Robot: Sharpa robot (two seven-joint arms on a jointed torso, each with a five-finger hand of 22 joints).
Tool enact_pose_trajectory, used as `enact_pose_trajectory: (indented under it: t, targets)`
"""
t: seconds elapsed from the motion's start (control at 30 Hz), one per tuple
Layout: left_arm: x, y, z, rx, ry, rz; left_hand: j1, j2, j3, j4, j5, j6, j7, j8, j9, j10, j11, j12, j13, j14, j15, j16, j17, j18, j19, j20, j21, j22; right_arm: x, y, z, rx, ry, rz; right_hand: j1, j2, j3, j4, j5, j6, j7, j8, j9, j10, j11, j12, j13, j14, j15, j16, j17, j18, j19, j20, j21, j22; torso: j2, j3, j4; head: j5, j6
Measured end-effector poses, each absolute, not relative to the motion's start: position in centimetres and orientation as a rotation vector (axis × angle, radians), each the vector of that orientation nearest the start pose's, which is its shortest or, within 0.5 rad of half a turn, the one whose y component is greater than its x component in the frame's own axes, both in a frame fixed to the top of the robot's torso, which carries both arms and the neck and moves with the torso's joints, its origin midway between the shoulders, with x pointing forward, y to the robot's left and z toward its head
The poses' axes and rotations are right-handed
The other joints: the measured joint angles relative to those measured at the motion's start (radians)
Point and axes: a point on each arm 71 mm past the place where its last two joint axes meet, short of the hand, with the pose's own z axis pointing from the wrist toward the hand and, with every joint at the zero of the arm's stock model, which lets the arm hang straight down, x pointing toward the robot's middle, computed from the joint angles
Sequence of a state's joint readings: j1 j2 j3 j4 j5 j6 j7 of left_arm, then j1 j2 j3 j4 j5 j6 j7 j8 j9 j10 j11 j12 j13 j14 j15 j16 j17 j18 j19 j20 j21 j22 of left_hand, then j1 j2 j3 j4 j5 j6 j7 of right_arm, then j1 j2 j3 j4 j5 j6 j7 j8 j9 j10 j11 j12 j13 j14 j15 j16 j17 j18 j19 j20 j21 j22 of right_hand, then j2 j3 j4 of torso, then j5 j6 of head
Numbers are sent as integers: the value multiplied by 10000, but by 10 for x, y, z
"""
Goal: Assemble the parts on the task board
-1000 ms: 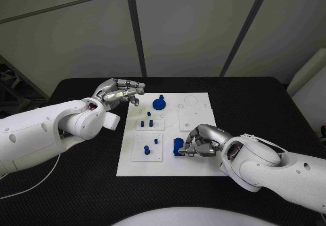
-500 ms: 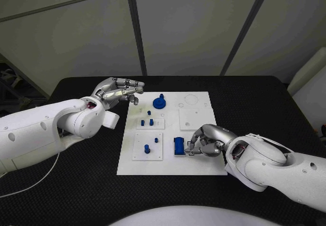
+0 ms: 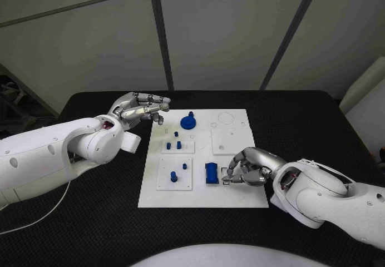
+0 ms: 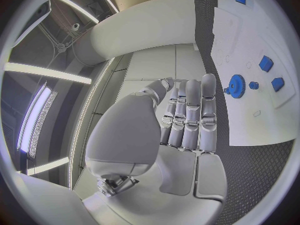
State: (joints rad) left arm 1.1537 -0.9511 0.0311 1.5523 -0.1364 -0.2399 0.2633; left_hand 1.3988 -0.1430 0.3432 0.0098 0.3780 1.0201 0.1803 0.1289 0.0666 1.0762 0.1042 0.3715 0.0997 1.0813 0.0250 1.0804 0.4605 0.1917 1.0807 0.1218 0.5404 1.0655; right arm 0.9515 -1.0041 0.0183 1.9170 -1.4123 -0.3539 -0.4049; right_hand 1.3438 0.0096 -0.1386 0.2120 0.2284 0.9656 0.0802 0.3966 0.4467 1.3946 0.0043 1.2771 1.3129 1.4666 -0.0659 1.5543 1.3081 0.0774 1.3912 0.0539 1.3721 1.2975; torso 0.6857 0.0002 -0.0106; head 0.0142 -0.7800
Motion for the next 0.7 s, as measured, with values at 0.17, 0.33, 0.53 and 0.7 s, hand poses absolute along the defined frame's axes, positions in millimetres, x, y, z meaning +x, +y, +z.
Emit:
enact_pose_trajectory:
  t: [0.17, 0.33, 0.53, 0.7]
  targets:
    - [482, 249, -178, -10682, 15285, -14614, 0, 0, 0, 0, 0, 0, 0, 0, 0, 0, 0, 0, 7, 0, 0, 0, 0, 0, 0, 0, 0, 0, 375, -204, -226, 1508, 18918, 6739, 230, 152, 0, 0, 332, -163, 162, -600, -314, -156, 156, -299, 2, -16, 126, -42, -1, 0, -102, 102, -112, -134, -4, 1, -12, -43, 30]
    - [481, 248, -177, -10670, 15290, -14643, 0, 0, -22, 22, 0, 0, 0, 0, 0, -22, 22, 0, 6, 0, 0, 0, -9, 0, 0, 0, 0, -12, 380, -232, -215, 1878, 18567, 6400, 412, 253, 28, -28, 636, -14, 205, -920, -529, -192, 191, -397, 3, 19, 161, -46, -1, 0, -138, 138, -141, -153, -6, 7, -23, -133, 60]
    - [481, 246, -178, -10661, 15303, -14678, 0, 0, -26, 26, 0, 0, 0, 0, 0, -36, 37, 41, 6, 0, 0, 0, -9, 0, 0, 0, -39, -21, 381, -254, -210, 2017, 18401, 5899, 436, 278, 60, 4, 642, 286, 139, -1074, -679, -188, 187, -383, -87, 20, 161, -46, -2, 0, -138, 138, -141, -100, -7, 8, -28, -273, 86]
    - [480, 245, -180, -10681, 15349, -14699, 0, 0, -26, 25, 0, 0, 0, 0, 0, -36, 37, 41, 5, 0, 0, 0, -9, 0, 0, 0, -38, -21, 381, -258, -210, 1861, 18372, 5608, 433, 275, -40, 104, 676, 583, 73, -1181, -757, -170, 169, -383, -118, 20, 160, -46, -3, 1, -138, 138, -141, -53, -5, 20, -35, -343, 105]
